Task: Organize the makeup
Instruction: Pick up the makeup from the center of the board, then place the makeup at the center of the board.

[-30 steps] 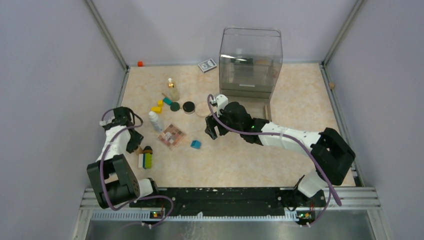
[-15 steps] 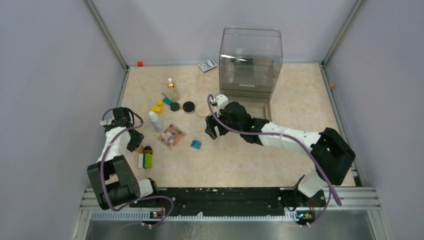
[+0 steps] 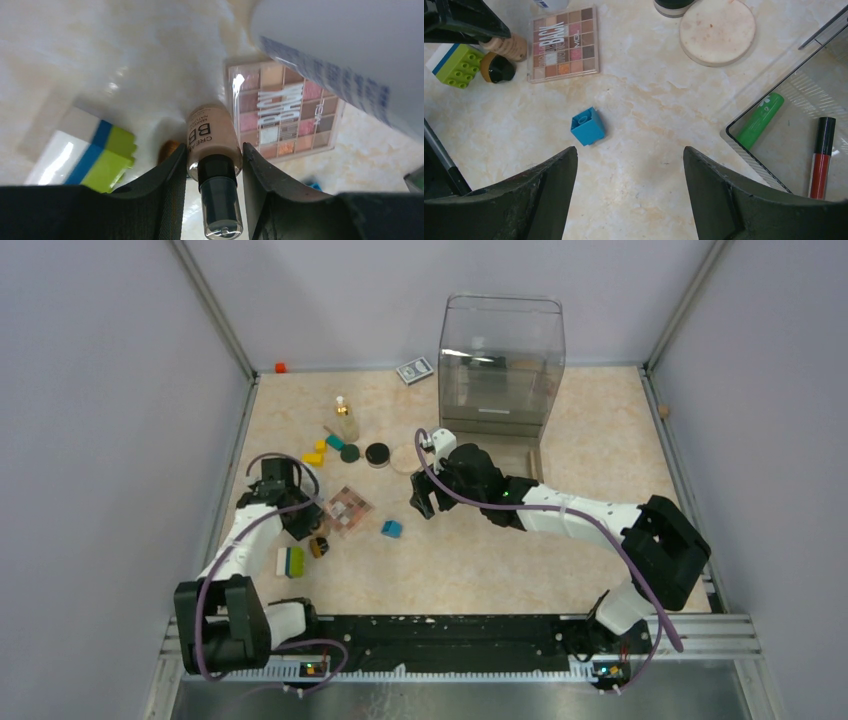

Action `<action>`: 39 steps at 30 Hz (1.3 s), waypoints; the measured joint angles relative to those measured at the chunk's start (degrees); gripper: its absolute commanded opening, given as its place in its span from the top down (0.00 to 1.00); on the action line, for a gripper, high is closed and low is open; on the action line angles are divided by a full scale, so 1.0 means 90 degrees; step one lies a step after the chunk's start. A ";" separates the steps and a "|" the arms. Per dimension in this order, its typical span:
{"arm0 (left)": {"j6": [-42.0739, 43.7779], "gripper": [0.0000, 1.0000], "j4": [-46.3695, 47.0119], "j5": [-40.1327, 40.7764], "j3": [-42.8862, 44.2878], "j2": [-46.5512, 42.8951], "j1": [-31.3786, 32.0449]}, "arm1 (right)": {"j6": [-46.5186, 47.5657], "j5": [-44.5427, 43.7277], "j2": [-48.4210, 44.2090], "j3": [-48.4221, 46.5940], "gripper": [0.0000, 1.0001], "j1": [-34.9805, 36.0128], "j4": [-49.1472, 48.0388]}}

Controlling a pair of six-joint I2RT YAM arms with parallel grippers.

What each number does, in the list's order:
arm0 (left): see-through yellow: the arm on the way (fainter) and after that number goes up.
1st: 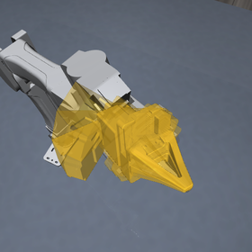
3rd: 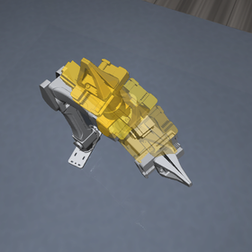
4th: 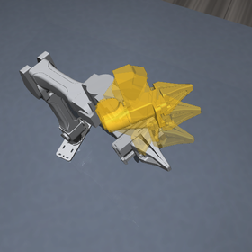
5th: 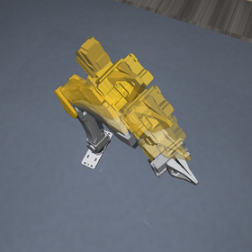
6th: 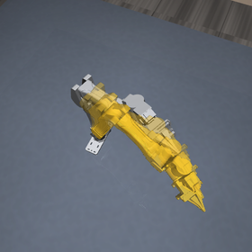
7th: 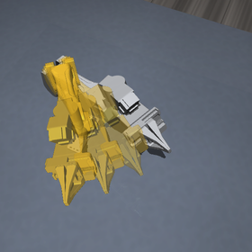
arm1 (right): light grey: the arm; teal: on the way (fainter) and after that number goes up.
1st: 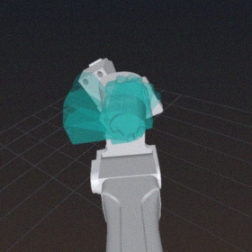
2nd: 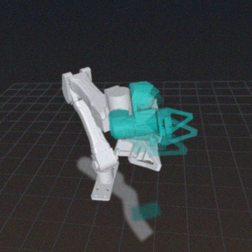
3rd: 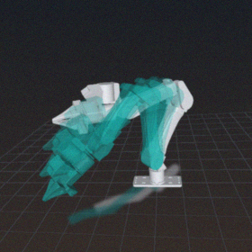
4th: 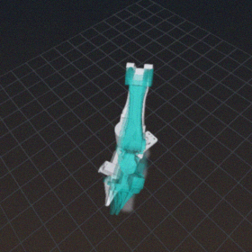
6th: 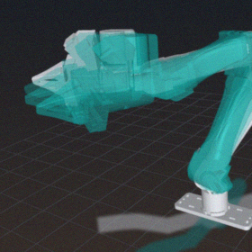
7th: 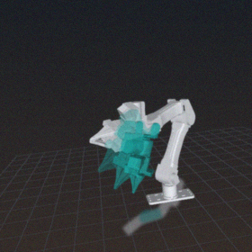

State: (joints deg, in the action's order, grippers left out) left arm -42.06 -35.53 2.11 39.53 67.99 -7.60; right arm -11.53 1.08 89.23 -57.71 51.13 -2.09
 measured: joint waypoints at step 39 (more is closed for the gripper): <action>-0.0289 0.01 -0.1117 0.0452 0.1365 -0.0151 0.1090 | 0.0061 -0.0238 0.0000 0.0000 0.24 0.0000 -0.0005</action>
State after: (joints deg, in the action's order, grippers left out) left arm -44.66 -45.58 6.17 51.81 66.63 2.22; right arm -10.98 -1.06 89.23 -57.71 51.13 -2.13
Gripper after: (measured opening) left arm 0.987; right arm 0.762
